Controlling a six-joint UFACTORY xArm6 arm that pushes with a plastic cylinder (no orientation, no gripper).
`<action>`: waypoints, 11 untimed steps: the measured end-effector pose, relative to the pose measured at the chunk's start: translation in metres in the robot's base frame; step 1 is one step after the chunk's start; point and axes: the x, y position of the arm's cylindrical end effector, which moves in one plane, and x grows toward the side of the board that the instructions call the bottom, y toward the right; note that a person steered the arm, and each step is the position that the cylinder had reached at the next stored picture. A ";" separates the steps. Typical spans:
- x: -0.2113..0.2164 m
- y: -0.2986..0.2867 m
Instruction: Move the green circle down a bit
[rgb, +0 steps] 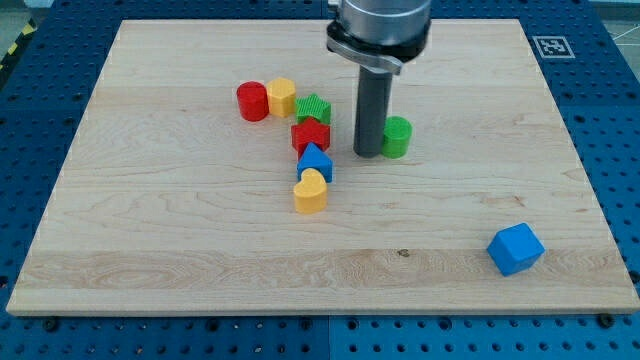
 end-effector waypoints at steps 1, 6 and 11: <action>0.026 0.016; -0.075 0.031; 0.009 0.062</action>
